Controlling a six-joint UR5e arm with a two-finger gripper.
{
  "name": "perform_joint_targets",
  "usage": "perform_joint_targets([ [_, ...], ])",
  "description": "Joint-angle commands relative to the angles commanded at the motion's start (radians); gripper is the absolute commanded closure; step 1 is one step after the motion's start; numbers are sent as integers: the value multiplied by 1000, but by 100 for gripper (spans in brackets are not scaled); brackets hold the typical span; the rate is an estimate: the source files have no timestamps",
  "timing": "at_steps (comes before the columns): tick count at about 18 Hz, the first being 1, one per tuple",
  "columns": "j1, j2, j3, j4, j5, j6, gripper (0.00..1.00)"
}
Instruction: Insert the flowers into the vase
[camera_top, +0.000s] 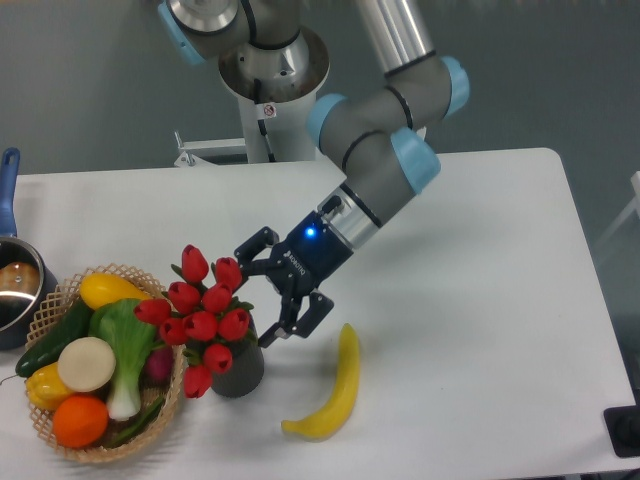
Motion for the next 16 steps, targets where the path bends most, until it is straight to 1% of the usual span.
perform_joint_targets([
  [1,12,28,14,-2,52,-50,0],
  [2,31,81,47,-9,157,-118,0],
  [5,25,172,71,-61,328,-117,0],
  [7,23,212,78,-83,446,-114,0],
  [9,22,239,84,-106,493,-112,0],
  [10,23,249,94,-130,499,-108,0],
  [13,28,269,104,-201,586,-16,0],
  [14,28,276,103,-212,606,4,0],
  [16,31,286,97,-216,611,10,0],
])
